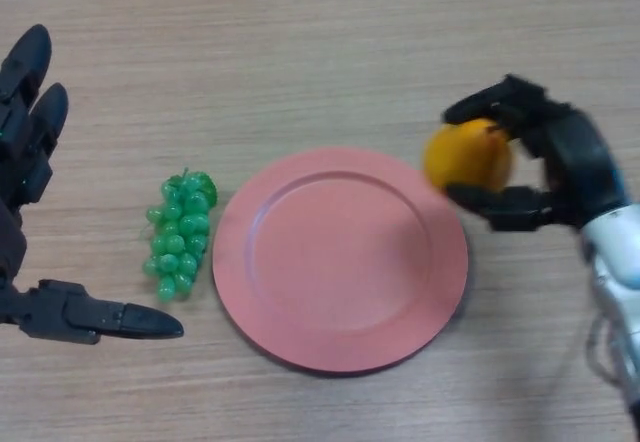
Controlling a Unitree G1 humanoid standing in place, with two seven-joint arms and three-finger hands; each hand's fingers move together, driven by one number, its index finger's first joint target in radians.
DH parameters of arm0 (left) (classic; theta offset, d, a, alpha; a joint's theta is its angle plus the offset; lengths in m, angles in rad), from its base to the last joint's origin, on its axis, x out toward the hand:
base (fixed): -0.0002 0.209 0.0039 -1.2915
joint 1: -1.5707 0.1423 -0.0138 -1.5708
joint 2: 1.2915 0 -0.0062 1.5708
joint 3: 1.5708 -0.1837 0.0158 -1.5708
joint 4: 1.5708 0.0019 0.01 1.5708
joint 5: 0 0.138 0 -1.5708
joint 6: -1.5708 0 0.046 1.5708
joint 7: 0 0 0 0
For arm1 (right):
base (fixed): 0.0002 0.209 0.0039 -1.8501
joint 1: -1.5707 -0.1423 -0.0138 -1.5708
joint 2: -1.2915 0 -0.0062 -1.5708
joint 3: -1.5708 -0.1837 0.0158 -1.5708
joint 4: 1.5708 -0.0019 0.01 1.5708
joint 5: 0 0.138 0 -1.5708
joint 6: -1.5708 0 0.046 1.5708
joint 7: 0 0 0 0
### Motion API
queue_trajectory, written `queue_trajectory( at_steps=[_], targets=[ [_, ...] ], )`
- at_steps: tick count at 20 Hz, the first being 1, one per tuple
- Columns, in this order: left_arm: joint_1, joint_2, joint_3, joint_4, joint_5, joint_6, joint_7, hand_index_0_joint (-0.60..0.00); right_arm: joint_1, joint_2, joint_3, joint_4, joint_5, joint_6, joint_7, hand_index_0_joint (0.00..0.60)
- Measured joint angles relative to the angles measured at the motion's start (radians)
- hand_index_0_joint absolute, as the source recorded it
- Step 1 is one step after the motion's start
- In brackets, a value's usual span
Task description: Pick up the yellow pear and place it on the plate
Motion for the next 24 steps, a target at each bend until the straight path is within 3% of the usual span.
queue_trajectory(
  at_steps=[2, 5, 9, 10, 13, 14, 18, 20, 23, 24],
  targets=[
    [-0.001, 0.003, -0.001, 0.001, -0.001, 0.000, 0.000, 0.000, 0.040, 0.021, 0.107, -0.063, 0.081, 0.114, -0.020, 0.600],
    [-0.003, 0.003, -0.001, 0.009, -0.014, -0.001, 0.000, 0.000, 0.049, 0.027, 0.261, 0.002, 0.115, 0.093, -0.094, 0.600],
    [-0.001, 0.006, 0.006, 0.045, -0.019, -0.016, 0.000, 0.000, 0.043, 0.026, 0.323, 0.083, 0.104, 0.087, -0.159, 0.600],
    [-0.001, 0.006, 0.009, 0.046, -0.019, -0.019, 0.000, 0.000, 0.040, 0.026, 0.323, 0.083, 0.082, 0.087, -0.170, 0.500],
    [0.000, 0.006, 0.016, 0.059, -0.018, -0.047, 0.000, 0.000, 0.032, 0.026, 0.324, 0.083, 0.043, 0.087, -0.178, 0.100],
    [0.000, 0.006, 0.017, 0.064, -0.018, -0.050, 0.000, 0.000, 0.030, 0.025, 0.324, 0.076, 0.036, 0.092, -0.178, 0.017],
    [-0.006, 0.014, 0.018, 0.081, -0.018, -0.051, -0.001, 0.000, 0.018, 0.025, 0.297, -0.063, 0.040, 0.127, -0.178, 0.000],
    [-0.013, 0.021, 0.017, 0.081, -0.018, -0.050, -0.013, 0.000, 0.023, 0.028, 0.227, -0.150, 0.031, 0.144, -0.166, 0.000],
    [-0.036, 0.022, 0.001, 0.100, -0.015, -0.051, -0.012, 0.000, 0.100, 0.027, 0.037, -0.380, 0.012, 0.169, -0.060, 0.000],
    [-0.038, 0.025, -0.015, 0.108, -0.013, -0.051, -0.012, 0.000, 0.137, 0.014, 0.015, -0.438, 0.012, 0.174, -0.048, 0.000]
  ],
)
